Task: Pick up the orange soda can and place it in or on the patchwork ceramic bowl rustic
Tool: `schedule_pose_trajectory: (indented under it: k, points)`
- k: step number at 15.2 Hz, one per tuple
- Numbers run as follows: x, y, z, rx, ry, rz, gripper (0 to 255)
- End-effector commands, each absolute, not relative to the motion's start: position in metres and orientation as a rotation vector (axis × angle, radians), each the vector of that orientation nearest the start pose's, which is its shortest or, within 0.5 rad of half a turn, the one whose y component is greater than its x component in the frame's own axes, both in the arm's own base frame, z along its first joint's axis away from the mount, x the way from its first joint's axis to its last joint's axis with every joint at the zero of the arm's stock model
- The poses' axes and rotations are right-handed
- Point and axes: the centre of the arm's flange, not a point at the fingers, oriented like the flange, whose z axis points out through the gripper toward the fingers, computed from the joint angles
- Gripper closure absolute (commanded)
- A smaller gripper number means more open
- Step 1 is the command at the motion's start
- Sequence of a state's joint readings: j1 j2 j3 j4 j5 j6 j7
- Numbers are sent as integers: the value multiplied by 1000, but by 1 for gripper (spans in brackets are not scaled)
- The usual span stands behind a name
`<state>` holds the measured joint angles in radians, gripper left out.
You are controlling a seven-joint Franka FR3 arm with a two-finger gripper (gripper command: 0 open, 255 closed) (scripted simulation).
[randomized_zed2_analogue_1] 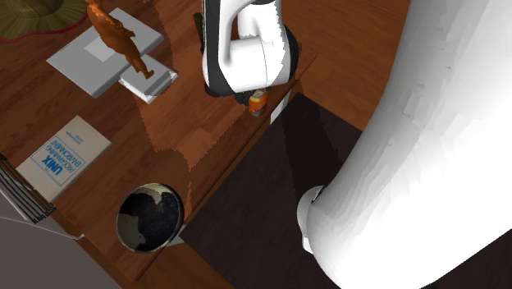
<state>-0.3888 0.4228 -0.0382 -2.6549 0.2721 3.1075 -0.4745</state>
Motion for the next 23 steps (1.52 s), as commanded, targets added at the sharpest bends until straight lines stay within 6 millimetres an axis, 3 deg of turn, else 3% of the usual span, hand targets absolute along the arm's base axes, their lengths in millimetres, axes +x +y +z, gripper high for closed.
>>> schedule_pose_trajectory:
  k: [1,10,23]
  points:
    - [354,-188,105,-3138,348,-44,255]
    - [354,-188,105,-3138,348,-44,255]
    - [354,-188,174,-3138,348,-44,255]
